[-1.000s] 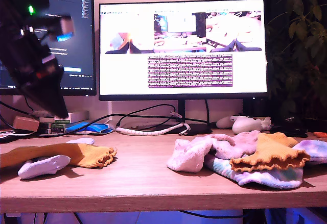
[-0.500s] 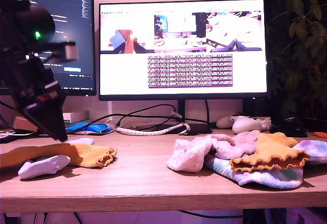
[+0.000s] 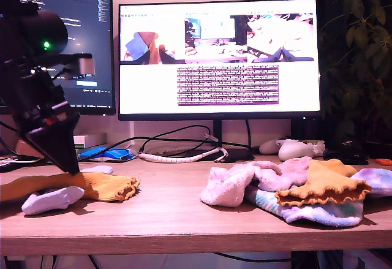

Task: Pair up the socks based on colour and pattern, by placing them on top of one another

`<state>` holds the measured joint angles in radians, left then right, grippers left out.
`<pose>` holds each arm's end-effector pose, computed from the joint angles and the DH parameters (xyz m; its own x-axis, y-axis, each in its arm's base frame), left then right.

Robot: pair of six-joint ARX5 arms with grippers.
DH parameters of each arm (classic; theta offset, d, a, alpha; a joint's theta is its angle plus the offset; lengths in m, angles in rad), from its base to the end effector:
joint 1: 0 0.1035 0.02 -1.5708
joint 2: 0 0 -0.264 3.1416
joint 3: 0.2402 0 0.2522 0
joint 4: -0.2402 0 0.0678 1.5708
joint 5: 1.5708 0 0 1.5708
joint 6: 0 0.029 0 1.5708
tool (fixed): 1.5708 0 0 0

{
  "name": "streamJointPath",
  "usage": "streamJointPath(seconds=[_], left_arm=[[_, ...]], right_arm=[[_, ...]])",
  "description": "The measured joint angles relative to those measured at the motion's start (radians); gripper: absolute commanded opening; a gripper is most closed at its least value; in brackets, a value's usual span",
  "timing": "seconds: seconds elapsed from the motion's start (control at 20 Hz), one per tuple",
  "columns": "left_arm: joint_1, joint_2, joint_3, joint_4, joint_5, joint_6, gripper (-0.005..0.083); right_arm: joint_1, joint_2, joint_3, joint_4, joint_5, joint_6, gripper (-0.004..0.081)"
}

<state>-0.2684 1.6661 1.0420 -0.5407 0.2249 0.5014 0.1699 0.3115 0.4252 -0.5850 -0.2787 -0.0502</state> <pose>0.3038 -0.0903 0.1836 0.3121 -0.3171 -0.8956 0.7269 0.6866 0.0102 0.0879 0.0232 0.2284 0.7978 0.4160 -0.4365 -0.4261 0.9011 0.0801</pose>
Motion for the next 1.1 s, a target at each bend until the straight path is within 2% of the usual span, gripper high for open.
streamJointPath(seconds=[0.1, 0.15, 0.3, 0.5, 0.65, 0.85, 0.9, 0.95, 1.1], left_arm=[[0.000, 0.030, 0.000, -0.005, -0.014, 0.000, 0.0290], [-0.003, 0.043, 0.000, -0.005, -0.022, 0.001, 0.0240], [-0.018, 0.053, -0.001, 0.021, -0.037, 0.001, -0.0028], [-0.051, 0.053, 0.018, -0.014, -0.037, -0.019, -0.0020], [-0.066, 0.053, 0.103, -0.105, -0.035, -0.079, -0.0020], [-0.066, 0.053, 0.238, -0.217, -0.024, -0.183, -0.0020], [-0.066, 0.053, 0.269, -0.247, -0.011, -0.190, -0.0020], [-0.064, 0.053, 0.297, -0.280, 0.020, -0.247, -0.0020], [-0.066, 0.053, 0.346, -0.298, 0.151, -0.356, -0.0020]], right_arm=[[0.000, 0.000, 0.000, 0.000, 0.000, 0.000, -0.0012], [0.000, 0.000, 0.000, 0.000, 0.000, 0.000, -0.0012], [0.000, 0.000, 0.000, 0.000, -0.004, 0.000, -0.0012], [0.000, 0.000, 0.000, 0.000, -0.012, 0.000, -0.0012], [0.002, 0.004, 0.000, 0.003, -0.089, 0.018, -0.0012], [0.002, 0.120, 0.000, 0.014, -0.109, 0.053, -0.0012], [0.002, 0.151, 0.000, 0.014, -0.109, 0.053, -0.0013], [0.002, 0.167, 0.000, 0.014, -0.109, 0.055, -0.0012], [0.002, 0.199, 0.000, 0.024, -0.109, 0.105, -0.0011]])
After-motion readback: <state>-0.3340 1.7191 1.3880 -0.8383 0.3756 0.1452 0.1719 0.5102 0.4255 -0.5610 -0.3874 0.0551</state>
